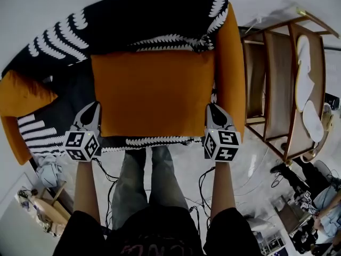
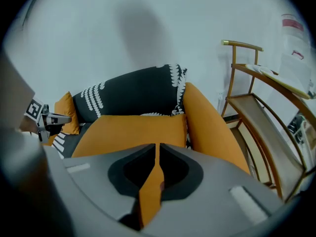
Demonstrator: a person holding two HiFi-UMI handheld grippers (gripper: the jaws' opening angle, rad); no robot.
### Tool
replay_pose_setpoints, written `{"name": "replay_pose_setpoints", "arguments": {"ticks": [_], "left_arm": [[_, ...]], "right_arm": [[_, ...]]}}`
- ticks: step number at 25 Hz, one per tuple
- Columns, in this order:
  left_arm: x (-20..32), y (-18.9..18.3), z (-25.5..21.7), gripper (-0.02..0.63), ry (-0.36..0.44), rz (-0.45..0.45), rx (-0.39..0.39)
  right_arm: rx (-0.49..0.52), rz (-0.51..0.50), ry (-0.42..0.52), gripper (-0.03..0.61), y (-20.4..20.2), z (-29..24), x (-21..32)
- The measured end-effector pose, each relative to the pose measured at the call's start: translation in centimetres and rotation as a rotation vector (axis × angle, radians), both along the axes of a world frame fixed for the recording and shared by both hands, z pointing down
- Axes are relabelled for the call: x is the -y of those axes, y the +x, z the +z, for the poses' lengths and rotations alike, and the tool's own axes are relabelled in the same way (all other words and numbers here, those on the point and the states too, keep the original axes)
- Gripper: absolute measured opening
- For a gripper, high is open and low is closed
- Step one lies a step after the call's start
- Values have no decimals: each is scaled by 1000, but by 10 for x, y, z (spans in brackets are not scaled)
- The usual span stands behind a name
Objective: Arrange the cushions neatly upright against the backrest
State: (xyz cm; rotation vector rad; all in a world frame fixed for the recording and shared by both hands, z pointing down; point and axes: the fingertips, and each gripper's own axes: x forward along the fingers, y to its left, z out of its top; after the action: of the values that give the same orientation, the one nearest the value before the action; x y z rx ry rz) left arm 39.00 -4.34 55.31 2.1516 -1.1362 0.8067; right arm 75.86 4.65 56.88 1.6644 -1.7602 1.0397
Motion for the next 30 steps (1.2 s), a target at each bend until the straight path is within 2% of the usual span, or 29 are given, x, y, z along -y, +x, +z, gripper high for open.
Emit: {"name": "replay_pose_setpoints", "arguments": {"ticks": [9, 18, 25, 28, 30], "left_arm": [[-6, -10, 56, 90, -90, -61, 2], [-7, -29, 103, 156, -167, -74, 21], [0, -38, 133, 239, -233, -67, 29], [1, -40, 138, 256, -240, -55, 36], [2, -40, 139, 262, -238, -52, 41]], "right_arm": [[-2, -25, -72, 92, 7, 56, 3], [-8, 19, -123, 187, 17, 90, -4], [37, 72, -143, 249, 25, 107, -3], [43, 58, -164, 253, 21, 114, -1], [50, 50, -180, 234, 18, 120, 1]]}}
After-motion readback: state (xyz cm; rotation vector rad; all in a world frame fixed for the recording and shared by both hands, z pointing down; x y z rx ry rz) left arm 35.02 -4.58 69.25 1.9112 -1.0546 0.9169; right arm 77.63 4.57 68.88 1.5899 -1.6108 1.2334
